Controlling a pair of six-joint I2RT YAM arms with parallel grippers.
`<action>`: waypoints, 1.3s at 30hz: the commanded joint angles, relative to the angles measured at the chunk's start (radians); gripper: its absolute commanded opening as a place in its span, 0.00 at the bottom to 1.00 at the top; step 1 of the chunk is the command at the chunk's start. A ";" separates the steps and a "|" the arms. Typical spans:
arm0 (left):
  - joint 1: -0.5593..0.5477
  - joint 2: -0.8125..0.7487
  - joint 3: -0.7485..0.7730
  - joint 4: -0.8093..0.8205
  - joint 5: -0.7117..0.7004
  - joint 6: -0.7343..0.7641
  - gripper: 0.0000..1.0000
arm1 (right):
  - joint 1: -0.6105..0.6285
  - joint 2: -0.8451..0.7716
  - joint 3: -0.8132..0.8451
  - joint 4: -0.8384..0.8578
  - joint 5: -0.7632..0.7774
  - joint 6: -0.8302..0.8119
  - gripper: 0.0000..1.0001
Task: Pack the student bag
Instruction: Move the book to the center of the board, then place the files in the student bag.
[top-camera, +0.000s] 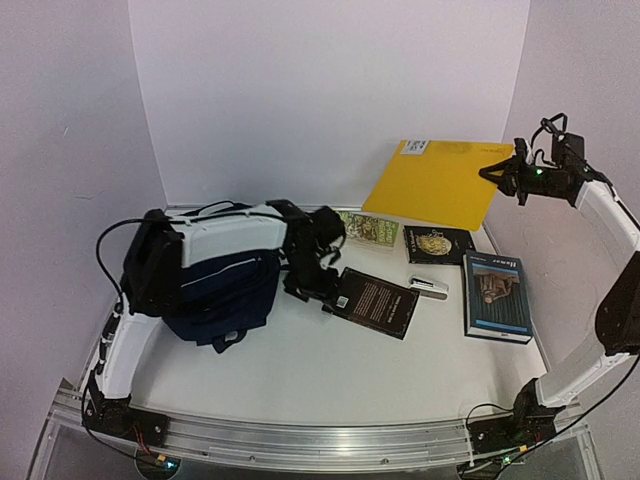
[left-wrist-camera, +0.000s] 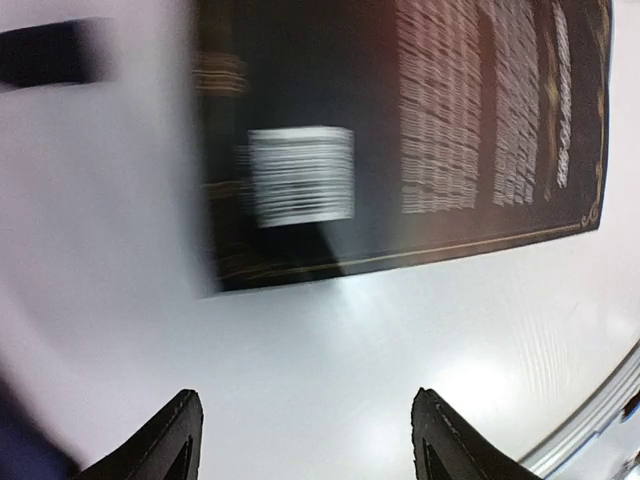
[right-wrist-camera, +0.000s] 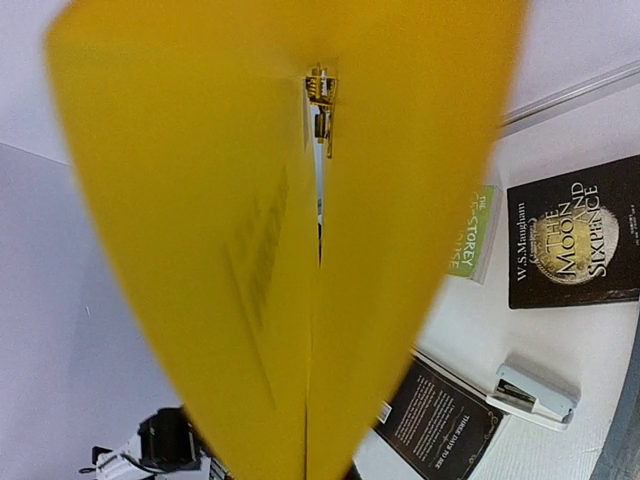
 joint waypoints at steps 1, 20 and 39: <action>0.072 -0.203 0.033 -0.273 -0.158 -0.029 0.71 | 0.001 -0.056 -0.030 0.046 -0.039 -0.013 0.00; 0.216 -0.480 -0.564 -0.497 -0.108 -0.120 0.59 | 0.001 -0.069 -0.086 0.049 -0.054 -0.027 0.00; 0.080 -0.047 0.119 -0.259 0.133 -0.077 0.58 | 0.002 -0.052 -0.065 0.048 -0.067 -0.043 0.00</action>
